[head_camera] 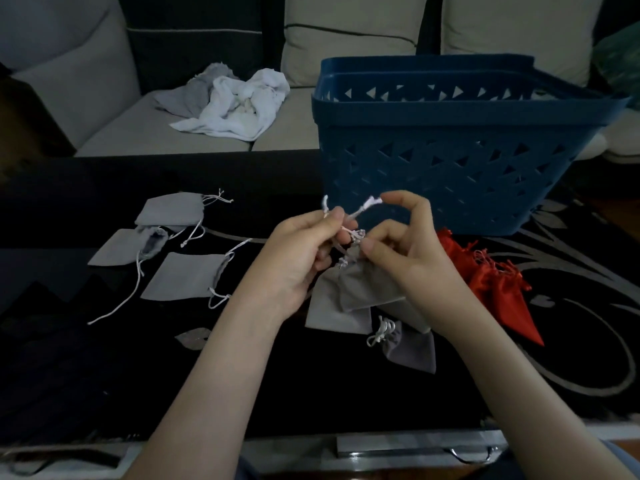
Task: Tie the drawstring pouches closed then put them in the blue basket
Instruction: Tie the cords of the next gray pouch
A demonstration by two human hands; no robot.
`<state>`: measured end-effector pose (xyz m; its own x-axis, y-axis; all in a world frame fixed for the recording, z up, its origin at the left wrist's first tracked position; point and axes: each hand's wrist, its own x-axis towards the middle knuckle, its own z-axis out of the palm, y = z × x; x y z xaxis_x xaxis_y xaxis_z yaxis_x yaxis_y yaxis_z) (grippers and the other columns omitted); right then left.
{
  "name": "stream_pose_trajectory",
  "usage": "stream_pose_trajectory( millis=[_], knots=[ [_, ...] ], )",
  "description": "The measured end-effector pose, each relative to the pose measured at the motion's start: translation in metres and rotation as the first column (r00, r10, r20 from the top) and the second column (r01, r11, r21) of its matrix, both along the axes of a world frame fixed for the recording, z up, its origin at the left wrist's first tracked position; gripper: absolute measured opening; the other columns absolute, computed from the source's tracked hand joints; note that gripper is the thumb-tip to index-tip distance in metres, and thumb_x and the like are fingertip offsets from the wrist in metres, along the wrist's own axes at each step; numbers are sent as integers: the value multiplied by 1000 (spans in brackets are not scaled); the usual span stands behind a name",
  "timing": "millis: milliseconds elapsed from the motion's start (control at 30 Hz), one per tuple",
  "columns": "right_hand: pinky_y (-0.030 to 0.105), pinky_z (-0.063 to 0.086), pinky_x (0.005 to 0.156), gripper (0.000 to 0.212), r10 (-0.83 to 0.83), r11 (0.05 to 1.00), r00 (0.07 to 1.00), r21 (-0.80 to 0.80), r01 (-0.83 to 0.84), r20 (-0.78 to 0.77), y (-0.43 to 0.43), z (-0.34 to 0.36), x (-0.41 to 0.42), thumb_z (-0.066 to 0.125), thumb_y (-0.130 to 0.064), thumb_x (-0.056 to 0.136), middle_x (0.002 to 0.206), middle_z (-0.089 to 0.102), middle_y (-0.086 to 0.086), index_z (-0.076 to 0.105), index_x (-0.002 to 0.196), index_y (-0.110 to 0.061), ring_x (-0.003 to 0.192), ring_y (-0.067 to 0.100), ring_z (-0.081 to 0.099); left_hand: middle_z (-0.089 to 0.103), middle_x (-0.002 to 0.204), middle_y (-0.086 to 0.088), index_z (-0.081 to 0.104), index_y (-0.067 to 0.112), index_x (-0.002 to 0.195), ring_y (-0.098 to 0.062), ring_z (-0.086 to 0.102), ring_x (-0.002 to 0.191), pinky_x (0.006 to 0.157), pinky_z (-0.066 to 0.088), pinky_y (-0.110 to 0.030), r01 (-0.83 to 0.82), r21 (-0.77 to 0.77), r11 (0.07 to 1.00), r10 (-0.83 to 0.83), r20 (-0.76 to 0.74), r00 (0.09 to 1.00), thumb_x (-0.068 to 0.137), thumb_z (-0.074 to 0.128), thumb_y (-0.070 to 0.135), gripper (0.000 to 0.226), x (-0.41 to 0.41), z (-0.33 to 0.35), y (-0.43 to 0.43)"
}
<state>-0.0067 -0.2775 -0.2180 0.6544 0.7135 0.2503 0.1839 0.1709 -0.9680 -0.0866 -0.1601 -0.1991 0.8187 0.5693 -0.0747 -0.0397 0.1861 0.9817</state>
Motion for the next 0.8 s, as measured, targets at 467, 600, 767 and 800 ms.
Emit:
stream_pose_trajectory(
  millis=[467,600,767,800],
  knots=[
    [29,49,70,23,61,993,940,115,-24,-335,3,-2,4,45,3,94,71,67,8,59,104,-11,68,18,60,36,71,30,68,10,87,-2,39,70,66,34,-3,-338,906,253,234,282,930,85,66,13,4,-4,-14,-6],
    [24,53,76,23,184,982,938,88,-165,-294,7,-4,3,48,-1,95,87,70,10,63,111,-3,81,17,64,41,76,27,67,9,86,0,40,73,69,34,-5,-369,900,232,165,337,927,86,66,13,4,-1,-14,-9],
    [30,50,80,15,91,996,966,40,-84,-241,8,-9,5,55,-11,93,84,70,9,69,99,-7,81,16,64,49,72,25,70,14,88,3,51,72,70,38,-4,-335,845,416,145,302,942,87,65,18,6,0,-15,-11],
    [33,51,84,15,86,996,962,59,-73,-260,7,-9,5,55,-11,93,87,69,12,69,98,-8,84,20,64,54,74,23,69,14,87,1,55,76,71,40,-6,-325,818,474,141,294,945,87,63,19,8,0,-14,-11]
  ],
)
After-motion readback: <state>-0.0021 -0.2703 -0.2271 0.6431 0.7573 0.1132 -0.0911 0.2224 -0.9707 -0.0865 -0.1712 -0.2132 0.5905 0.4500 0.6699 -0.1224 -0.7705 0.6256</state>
